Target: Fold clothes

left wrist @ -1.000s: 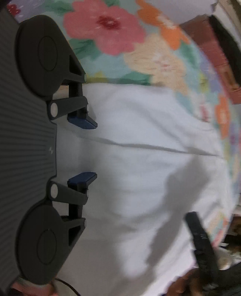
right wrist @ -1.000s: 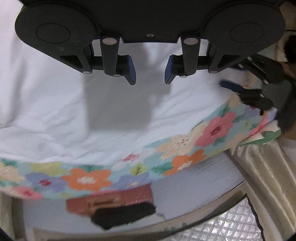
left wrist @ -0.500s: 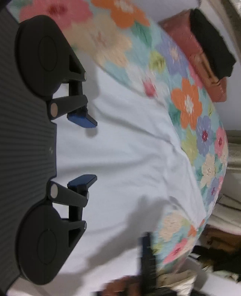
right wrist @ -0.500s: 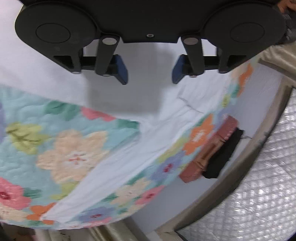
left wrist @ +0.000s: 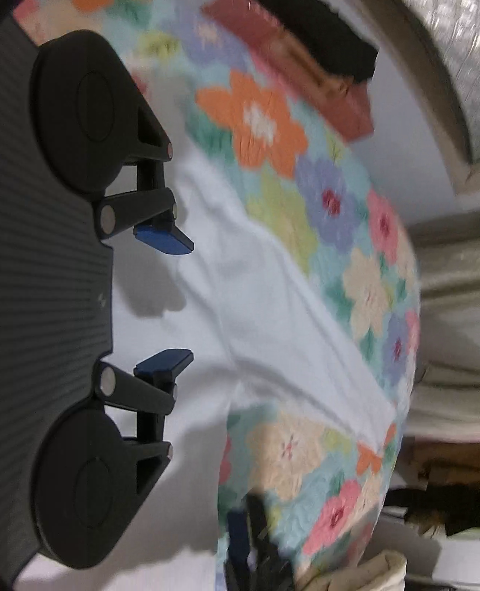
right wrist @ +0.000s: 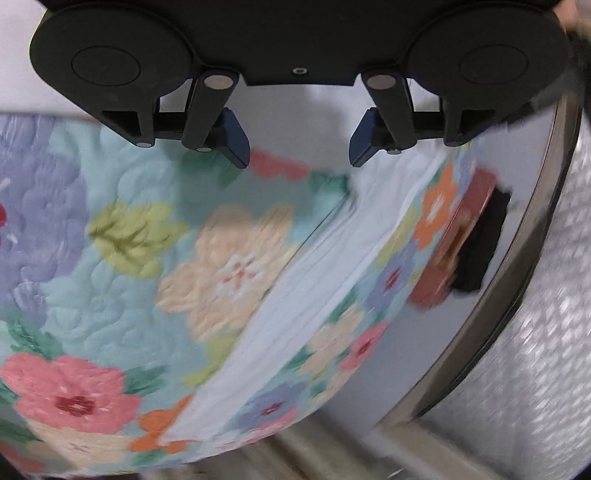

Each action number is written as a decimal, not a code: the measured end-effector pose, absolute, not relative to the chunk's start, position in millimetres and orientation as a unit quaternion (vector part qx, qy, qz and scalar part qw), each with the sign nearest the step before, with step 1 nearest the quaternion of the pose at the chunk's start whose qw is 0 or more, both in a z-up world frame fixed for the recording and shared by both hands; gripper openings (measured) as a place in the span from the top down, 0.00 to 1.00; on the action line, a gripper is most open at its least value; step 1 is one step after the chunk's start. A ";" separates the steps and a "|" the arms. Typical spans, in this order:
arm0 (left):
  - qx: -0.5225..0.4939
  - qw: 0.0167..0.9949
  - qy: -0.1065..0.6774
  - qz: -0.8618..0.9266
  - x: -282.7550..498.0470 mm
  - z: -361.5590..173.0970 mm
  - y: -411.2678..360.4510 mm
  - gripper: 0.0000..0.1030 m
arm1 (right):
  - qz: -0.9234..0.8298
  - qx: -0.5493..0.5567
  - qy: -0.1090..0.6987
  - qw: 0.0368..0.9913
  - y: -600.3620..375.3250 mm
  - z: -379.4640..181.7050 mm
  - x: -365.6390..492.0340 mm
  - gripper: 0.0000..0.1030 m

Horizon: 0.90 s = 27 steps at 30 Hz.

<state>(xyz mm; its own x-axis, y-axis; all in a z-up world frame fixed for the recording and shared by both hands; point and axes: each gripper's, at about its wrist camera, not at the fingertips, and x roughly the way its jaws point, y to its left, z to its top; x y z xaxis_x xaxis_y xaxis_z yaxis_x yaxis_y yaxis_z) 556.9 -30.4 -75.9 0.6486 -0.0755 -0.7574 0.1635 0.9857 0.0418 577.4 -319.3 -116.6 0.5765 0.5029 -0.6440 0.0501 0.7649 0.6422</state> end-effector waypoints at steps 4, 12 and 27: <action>-0.002 0.897 0.435 -0.073 569.2 -90.9 -17.7 0.46 | 0.126 0.368 0.420 0.820 -310.3 -129.7 609.9 0.33; -0.048 0.887 0.451 -0.091 568.8 -107.3 28.3 0.46 | 0.078 0.355 0.385 0.848 -310.5 -145.9 678.4 0.33; -0.106 0.884 0.450 -0.072 531.8 -109.5 102.6 0.46 | 0.072 0.224 0.317 0.919 -267.0 -113.5 712.6 0.92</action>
